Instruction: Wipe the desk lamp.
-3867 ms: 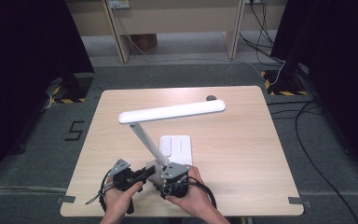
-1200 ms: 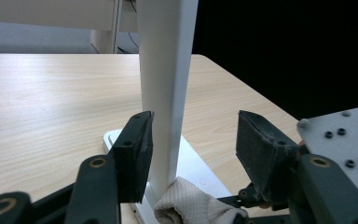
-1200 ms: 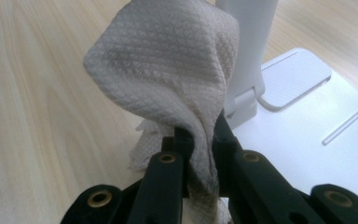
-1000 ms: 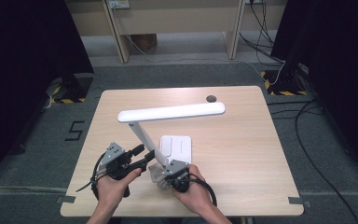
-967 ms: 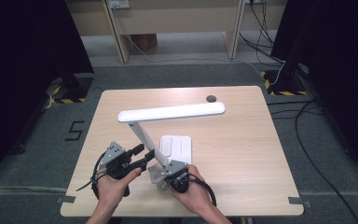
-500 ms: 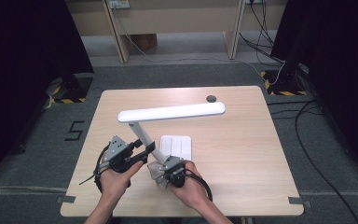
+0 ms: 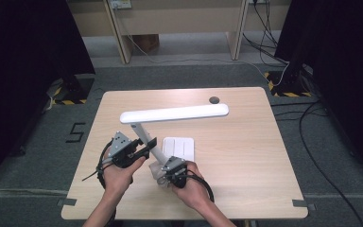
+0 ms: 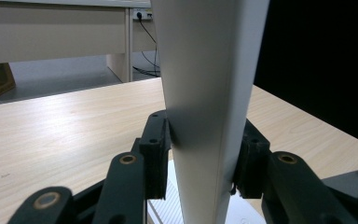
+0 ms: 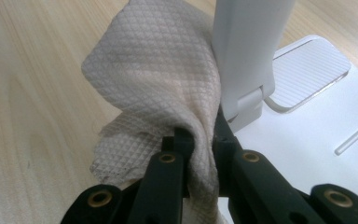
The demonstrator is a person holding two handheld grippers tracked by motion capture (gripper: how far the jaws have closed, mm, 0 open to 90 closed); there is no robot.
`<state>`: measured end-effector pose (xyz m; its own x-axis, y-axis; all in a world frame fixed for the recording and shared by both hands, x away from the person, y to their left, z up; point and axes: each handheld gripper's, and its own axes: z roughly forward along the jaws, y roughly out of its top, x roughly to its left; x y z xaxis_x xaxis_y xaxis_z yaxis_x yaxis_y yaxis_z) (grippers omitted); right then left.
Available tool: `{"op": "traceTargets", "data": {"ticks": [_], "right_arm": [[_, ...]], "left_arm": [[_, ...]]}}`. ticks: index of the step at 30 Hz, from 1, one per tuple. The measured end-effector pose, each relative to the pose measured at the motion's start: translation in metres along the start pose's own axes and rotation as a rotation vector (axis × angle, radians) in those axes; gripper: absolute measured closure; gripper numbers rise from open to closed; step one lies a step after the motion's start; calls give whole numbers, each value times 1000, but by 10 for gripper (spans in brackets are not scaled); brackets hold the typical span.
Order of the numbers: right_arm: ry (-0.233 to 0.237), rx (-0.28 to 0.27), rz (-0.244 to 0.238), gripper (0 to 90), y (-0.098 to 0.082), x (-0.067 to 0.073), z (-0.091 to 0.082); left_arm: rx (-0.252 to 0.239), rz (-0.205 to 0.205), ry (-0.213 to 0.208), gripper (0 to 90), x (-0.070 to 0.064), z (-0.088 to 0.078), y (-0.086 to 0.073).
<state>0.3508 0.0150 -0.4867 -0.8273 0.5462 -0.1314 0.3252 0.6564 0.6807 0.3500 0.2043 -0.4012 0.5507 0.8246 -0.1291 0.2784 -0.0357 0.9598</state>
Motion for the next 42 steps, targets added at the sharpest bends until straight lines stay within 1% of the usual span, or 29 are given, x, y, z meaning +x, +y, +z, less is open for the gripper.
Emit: {"op": "traceTargets", "data": {"ticks": [6,10,11,12,13,15,16,19,20,21,23,24,25,26,27,28,29,30,32,34,36,37,39,41,42], "right_arm": [[-2,7,-9,857,-2,-1,-2],[0,12,-3,857,-4,-1,-3],[-1,11,2,857,-4,-2,-4],[1,12,18,857,-5,-1,-4],[-1,10,11,857,-5,-2,-4],[-2,14,12,858,-6,-2,-4],[-5,20,25,858,-6,-2,-5],[-10,27,12,859,-7,-3,-6],[-14,35,24,859,-7,-3,-7],[-20,36,6,858,-7,-4,-8],[-26,46,6,859,-8,-5,-9],[-20,48,11,859,-9,-5,-9],[-26,54,17,859,-9,-6,-10],[-25,56,7,859,-10,-7,-10],[-25,56,9,859,-10,-8,-11],[-37,64,4,859,-11,-9,-12],[-29,66,17,859,-12,-9,-13],[-37,72,29,859,-13,-10,-14],[-39,72,18,859,-15,-12,-15],[-51,72,18,859,-18,-13,-17],[-65,75,23,859,-21,-15,-20],[-66,77,39,859,-23,-16,-21],[-84,78,32,859,-25,-20,-22],[-96,85,50,859,-28,-22,-24],[-103,84,46,859,-29,-24,-24]], "left_arm": [[0,-4,14,637,-2,-1,0],[4,-8,26,640,-3,-1,0],[5,-7,29,641,-4,-1,0],[4,-7,32,642,-4,-1,0],[4,-7,33,642,-4,-1,0],[1,-13,36,642,-5,-1,0],[4,-11,37,642,-5,-2,-1],[8,-11,41,642,-6,-2,0],[9,-9,42,642,-7,-2,0],[10,-9,44,642,-7,-2,0],[12,-7,48,643,-8,-2,0],[11,-8,49,643,-8,-2,0],[11,-9,50,643,-8,-2,0],[13,-11,51,644,-8,-2,0],[13,-12,52,644,-8,-2,0],[13,-13,52,644,-8,-2,0],[11,-15,54,644,-9,-2,0],[12,-15,54,644,-9,-3,0],[10,-19,56,643,-9,-3,0],[10,-20,56,642,-10,-4,0],[11,-21,59,640,-11,-4,0],[13,-20,59,640,-11,-4,0],[13,-22,58,639,-11,-4,0],[16,-17,58,637,-11,-5,0],[16,-17,59,637,-11,-5,0]]}}
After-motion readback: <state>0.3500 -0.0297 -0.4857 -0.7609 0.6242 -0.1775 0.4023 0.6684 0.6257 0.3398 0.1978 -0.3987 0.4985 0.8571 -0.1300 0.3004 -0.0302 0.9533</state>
